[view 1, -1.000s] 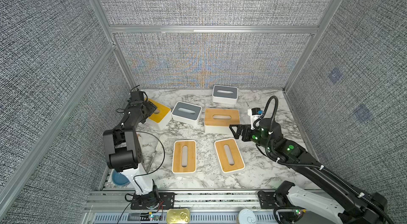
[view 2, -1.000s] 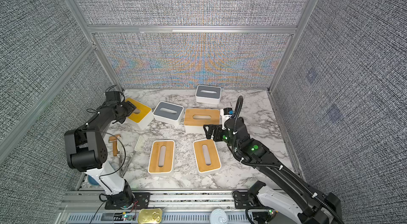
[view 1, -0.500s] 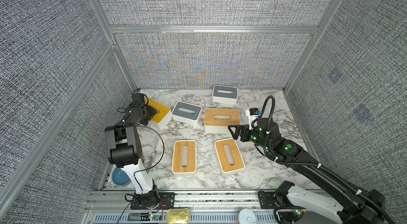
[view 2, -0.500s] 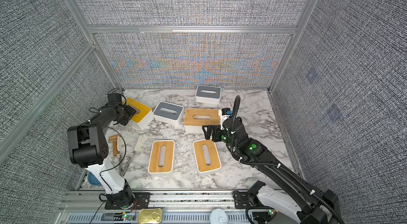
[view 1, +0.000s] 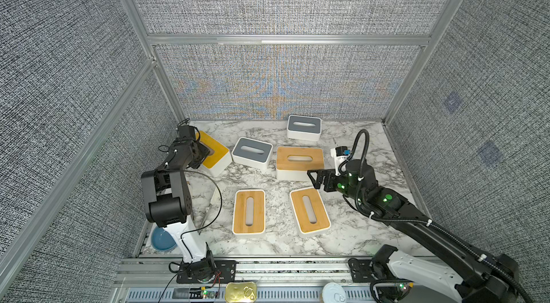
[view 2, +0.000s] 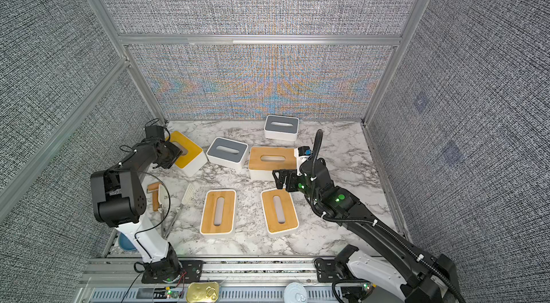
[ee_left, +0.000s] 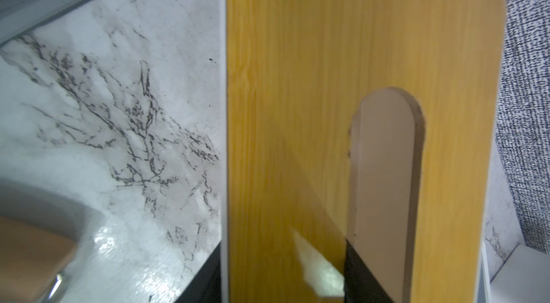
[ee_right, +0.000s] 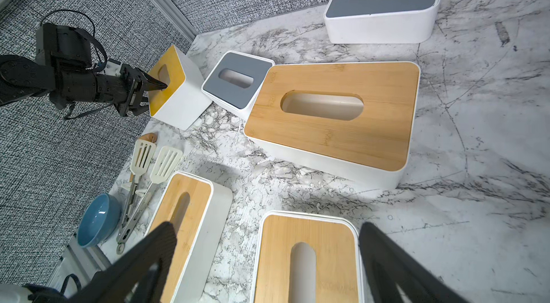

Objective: Stack the tissue boxes
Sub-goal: Pick up the tissue box from the center of the board.

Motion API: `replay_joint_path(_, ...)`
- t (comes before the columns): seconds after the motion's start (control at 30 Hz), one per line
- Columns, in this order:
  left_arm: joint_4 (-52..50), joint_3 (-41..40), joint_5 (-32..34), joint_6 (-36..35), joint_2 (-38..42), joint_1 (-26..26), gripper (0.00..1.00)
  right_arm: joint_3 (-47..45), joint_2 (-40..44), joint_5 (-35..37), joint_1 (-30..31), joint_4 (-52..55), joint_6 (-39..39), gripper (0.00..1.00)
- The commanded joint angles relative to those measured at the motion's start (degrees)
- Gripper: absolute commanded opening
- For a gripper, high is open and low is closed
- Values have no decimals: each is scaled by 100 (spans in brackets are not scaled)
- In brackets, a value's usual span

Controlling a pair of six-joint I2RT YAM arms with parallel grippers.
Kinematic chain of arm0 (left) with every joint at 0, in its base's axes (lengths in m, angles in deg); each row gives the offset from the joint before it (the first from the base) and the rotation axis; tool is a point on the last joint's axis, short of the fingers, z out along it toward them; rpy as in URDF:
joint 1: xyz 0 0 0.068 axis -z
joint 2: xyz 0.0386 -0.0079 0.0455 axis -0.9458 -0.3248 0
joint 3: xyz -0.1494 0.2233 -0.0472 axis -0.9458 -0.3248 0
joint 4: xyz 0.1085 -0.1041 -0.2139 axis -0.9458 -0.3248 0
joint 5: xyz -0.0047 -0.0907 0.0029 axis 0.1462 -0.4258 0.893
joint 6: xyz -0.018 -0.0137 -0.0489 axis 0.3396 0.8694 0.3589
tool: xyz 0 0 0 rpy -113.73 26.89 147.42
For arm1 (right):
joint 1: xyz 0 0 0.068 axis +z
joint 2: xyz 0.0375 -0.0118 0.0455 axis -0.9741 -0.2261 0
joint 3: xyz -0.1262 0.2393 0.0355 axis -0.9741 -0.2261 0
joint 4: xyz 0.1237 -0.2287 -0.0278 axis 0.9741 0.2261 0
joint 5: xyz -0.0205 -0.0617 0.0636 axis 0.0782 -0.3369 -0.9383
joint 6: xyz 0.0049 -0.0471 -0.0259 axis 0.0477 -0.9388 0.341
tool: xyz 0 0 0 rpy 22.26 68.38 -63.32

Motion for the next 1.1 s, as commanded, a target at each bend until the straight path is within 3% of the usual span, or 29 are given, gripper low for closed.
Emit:
replay_joint_path(0.0,-147,43,-58,-82,-46,-17,49,41,-14,26,4,-87,-12,99)
replay_joint_path(0.23,-362,334,-190,-195,-107,-17,31,46,-33,35,17,-92,-24,99)
replay_joint_path(0.77,-934,774,-114,-487,194,-8,25,46,-1,109,28,-96,-45,99)
replay_joint_path(1.07,-1194,1096,-313,-991,416,103,24,64,140,226,26,-23,-119,99)
